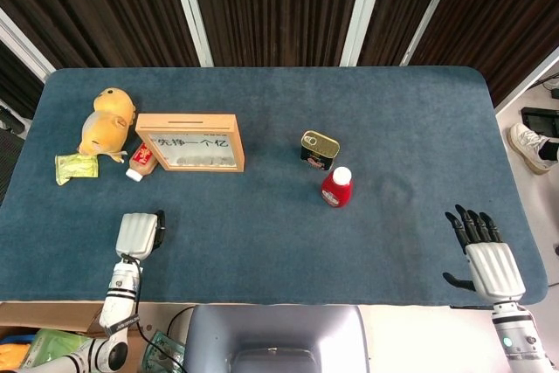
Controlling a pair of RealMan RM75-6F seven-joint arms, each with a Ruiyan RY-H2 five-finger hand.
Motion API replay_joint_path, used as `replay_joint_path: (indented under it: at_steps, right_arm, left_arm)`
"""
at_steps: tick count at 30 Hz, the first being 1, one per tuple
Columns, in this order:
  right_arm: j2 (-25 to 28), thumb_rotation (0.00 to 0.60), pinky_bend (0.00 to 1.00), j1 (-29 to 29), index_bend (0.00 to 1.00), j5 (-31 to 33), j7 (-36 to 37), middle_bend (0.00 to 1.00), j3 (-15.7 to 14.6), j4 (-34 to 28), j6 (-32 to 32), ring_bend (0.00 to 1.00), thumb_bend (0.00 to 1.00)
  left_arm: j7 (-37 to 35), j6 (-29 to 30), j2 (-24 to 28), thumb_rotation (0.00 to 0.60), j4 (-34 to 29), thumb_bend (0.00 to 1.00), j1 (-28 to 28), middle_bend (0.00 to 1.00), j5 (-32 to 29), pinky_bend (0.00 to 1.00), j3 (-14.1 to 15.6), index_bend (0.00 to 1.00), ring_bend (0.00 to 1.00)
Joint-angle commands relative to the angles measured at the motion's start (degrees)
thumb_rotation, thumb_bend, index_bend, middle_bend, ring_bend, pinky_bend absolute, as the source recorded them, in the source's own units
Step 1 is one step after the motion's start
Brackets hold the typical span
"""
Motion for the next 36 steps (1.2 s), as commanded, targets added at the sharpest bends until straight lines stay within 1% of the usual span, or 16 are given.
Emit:
replay_joint_path:
  at_steps: [1,3,5,8,10,11,14,17,18,20,21,26,30,33,36]
  right_arm:
    - [0.00,0.600,0.02,0.00,0.00,-0.02,0.00,0.00,0.00,-0.02,0.02,0.00,0.16]
    - [0.03,0.600,0.02,-0.02,0.00,-0.10,0.03,0.00,-0.06,-0.06,0.05,0.00,0.16]
    - [0.08,0.600,0.02,-0.03,0.00,-0.12,0.08,0.00,-0.09,-0.08,0.04,0.00,0.16]
    - [0.19,0.600,0.02,-0.04,0.00,-0.05,0.29,0.00,-0.06,-0.07,0.04,0.00,0.16]
    - [0.30,0.600,0.02,-0.05,0.00,0.01,0.50,0.00,-0.01,-0.07,0.08,0.00,0.16]
    - [0.33,0.600,0.02,-0.05,0.00,0.07,0.56,0.00,0.03,-0.01,0.08,0.00,0.16]
    - [0.35,0.600,0.02,0.01,0.00,0.44,0.61,0.00,0.15,0.13,-0.13,0.00,0.16]
    - [0.45,0.600,0.02,0.09,0.00,1.07,0.74,0.00,0.41,0.17,-0.35,0.00,0.16]
    - [0.49,0.600,0.02,0.13,0.00,1.18,0.73,0.00,0.48,0.18,-0.41,0.00,0.16]
    - [0.57,0.600,0.02,0.24,0.00,1.39,0.76,0.00,0.53,0.23,-0.67,0.00,0.16]
    - [0.70,0.600,0.02,0.27,0.00,1.49,0.91,0.00,0.58,0.14,-0.75,0.00,0.16]
    - [1.20,0.600,0.02,0.27,0.00,2.11,2.22,0.00,1.07,0.06,-0.64,0.00,0.16]
    - [1.73,0.600,0.02,0.22,0.00,2.53,3.25,0.00,1.27,-0.02,-0.71,0.00,0.16]
    - [2.21,0.600,0.02,0.11,0.00,2.53,4.37,0.00,1.43,0.03,-0.44,0.00,0.16]
    - [2.63,0.600,0.02,0.10,0.00,3.25,5.46,0.00,1.86,0.18,-0.52,0.00,0.16]
  left_arm:
    - [0.65,0.08,0.73,0.600,-1.63,0.56,0.17,1.00,-0.21,1.00,0.07,0.62,1.00]
    - [-0.07,0.17,1.57,0.600,-3.39,0.60,0.29,1.00,-0.01,1.00,0.10,0.64,1.00]
    - [-2.20,0.48,2.75,0.600,-5.57,0.63,0.42,1.00,0.52,1.00,-0.07,0.66,1.00]
    - [-6.58,0.16,6.87,0.600,-11.72,0.63,0.31,1.00,1.30,1.00,-0.95,0.66,1.00]
    - [-8.05,-0.19,11.09,0.600,-17.29,0.63,-0.11,1.00,1.34,1.00,-2.39,0.66,1.00]
    - [-8.11,-0.38,13.53,0.600,-20.43,0.63,-0.45,1.00,1.00,1.00,-3.51,0.66,1.00]
    - [-6.82,-1.56,18.91,0.600,-27.19,0.62,-1.61,1.00,-1.11,1.00,-6.62,0.66,1.00]
    - [-5.67,-3.85,24.20,0.600,-33.68,0.61,-3.73,1.00,-6.29,1.00,-11.70,0.66,1.00]
    - [-5.08,-4.25,25.11,0.600,-34.68,0.61,-4.53,1.00,-8.00,1.00,-13.23,0.66,1.00]
    - [-2.73,-4.66,25.98,0.600,-35.35,0.62,-6.59,1.00,-11.37,1.00,-15.96,0.66,1.00]
    - [-1.22,-5.15,26.21,0.600,-35.65,0.62,-8.12,1.00,-13.99,1.00,-17.56,0.66,1.00]
    - [3.25,-7.41,26.83,0.600,-35.64,0.62,-14.26,1.00,-23.29,1.00,-22.15,0.67,1.00]
    - [4.59,-9.58,27.29,0.600,-33.67,0.62,-18.25,1.00,-28.99,1.00,-23.92,0.67,1.00]
    - [4.77,-10.82,27.33,0.600,-31.97,0.62,-20.84,1.00,-32.33,1.00,-24.72,0.67,1.00]
    - [5.65,-11.77,27.33,0.600,-30.61,0.61,-23.27,1.00,-34.85,1.00,-24.60,0.67,1.00]
